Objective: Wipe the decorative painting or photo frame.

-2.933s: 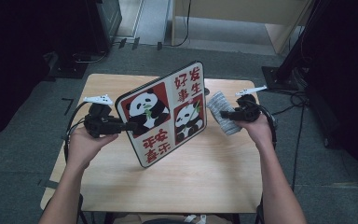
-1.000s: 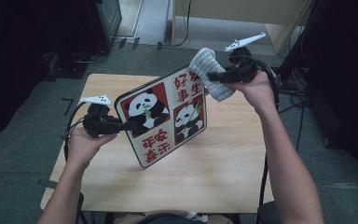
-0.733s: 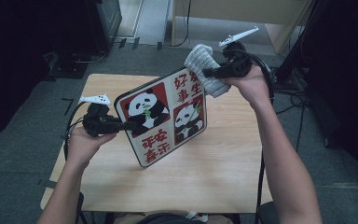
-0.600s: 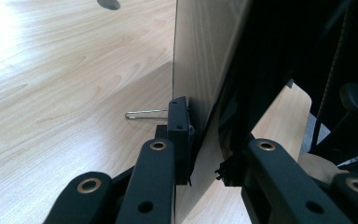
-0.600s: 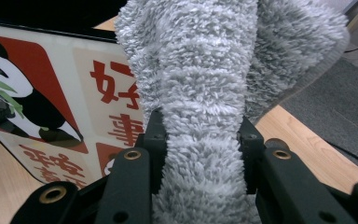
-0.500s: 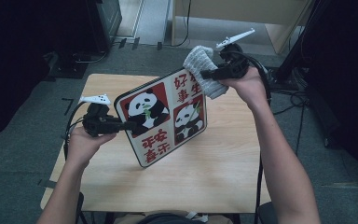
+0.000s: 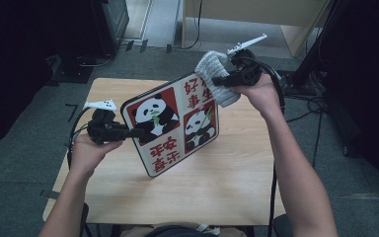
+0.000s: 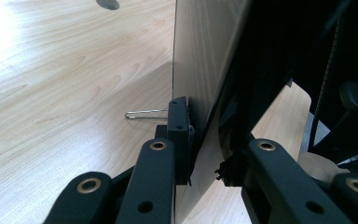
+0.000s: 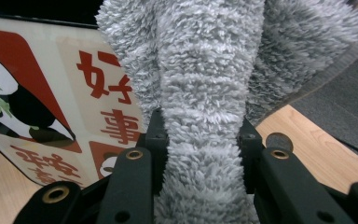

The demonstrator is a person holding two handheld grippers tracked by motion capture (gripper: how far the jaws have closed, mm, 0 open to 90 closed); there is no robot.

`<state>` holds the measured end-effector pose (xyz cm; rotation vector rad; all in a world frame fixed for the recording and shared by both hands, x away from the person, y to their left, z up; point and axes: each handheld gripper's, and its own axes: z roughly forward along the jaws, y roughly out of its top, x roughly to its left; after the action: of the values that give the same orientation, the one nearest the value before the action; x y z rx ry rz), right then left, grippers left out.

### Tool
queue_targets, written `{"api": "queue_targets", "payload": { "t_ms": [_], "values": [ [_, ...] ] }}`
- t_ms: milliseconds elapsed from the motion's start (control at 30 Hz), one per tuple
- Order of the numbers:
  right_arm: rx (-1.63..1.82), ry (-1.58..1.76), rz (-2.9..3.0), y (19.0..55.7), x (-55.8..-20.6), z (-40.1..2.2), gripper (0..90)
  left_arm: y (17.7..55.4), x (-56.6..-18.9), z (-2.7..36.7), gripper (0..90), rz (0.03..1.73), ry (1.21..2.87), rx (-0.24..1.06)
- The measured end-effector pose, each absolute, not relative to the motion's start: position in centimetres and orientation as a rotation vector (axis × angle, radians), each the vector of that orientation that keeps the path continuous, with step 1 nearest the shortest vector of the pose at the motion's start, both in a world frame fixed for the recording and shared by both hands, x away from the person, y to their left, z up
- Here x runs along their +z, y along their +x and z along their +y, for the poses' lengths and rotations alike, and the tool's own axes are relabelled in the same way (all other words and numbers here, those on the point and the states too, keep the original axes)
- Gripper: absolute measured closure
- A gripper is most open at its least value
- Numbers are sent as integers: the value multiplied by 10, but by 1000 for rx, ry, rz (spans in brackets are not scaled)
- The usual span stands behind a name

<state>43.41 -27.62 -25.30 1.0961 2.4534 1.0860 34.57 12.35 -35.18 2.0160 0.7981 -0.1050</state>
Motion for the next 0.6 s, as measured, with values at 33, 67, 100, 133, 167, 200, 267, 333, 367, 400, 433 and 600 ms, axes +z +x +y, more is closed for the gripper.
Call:
{"api": "queue_targets", "payload": {
  "t_ms": [33, 67, 100, 133, 167, 200, 267, 333, 367, 400, 433, 600],
  "values": [
    [1086, 1092, 2456, 434, -254, -276, 678, 346, -352, 124, 789, 798, 2015, -105],
    [1082, 1088, 2460, 434, -255, -276, 679, 346, -352, 124, 789, 798, 2014, -105],
    [1080, 1077, 2460, 434, -255, -276, 680, 346, -352, 124, 789, 797, 2014, -105],
    [1083, 1078, 2462, 433, -257, -276, 680, 346, -352, 124, 789, 798, 2012, -105],
    [1083, 1074, 2465, 433, -257, -277, 681, 346, -352, 124, 789, 797, 2013, -106],
    [1089, 1076, 2464, 433, -258, -277, 681, 346, -352, 124, 789, 797, 2013, -105],
    [1090, 1074, 2469, 432, -260, -277, 681, 346, -352, 124, 789, 796, 2013, -105],
    [1087, 1070, 2475, 432, -263, -277, 682, 346, -352, 124, 788, 797, 2013, -107],
    [1087, 1073, 2477, 432, -264, -277, 682, 346, -352, 124, 788, 797, 2013, -107],
    [1085, 1065, 2480, 431, -266, -277, 681, 346, -352, 124, 788, 796, 2014, -108],
    [1082, 1068, 2480, 431, -267, -277, 681, 346, -352, 124, 788, 796, 2014, -110],
    [1102, 1070, 2486, 429, -273, -279, 681, 346, -351, 124, 788, 793, 2016, -110]
  ]
}}
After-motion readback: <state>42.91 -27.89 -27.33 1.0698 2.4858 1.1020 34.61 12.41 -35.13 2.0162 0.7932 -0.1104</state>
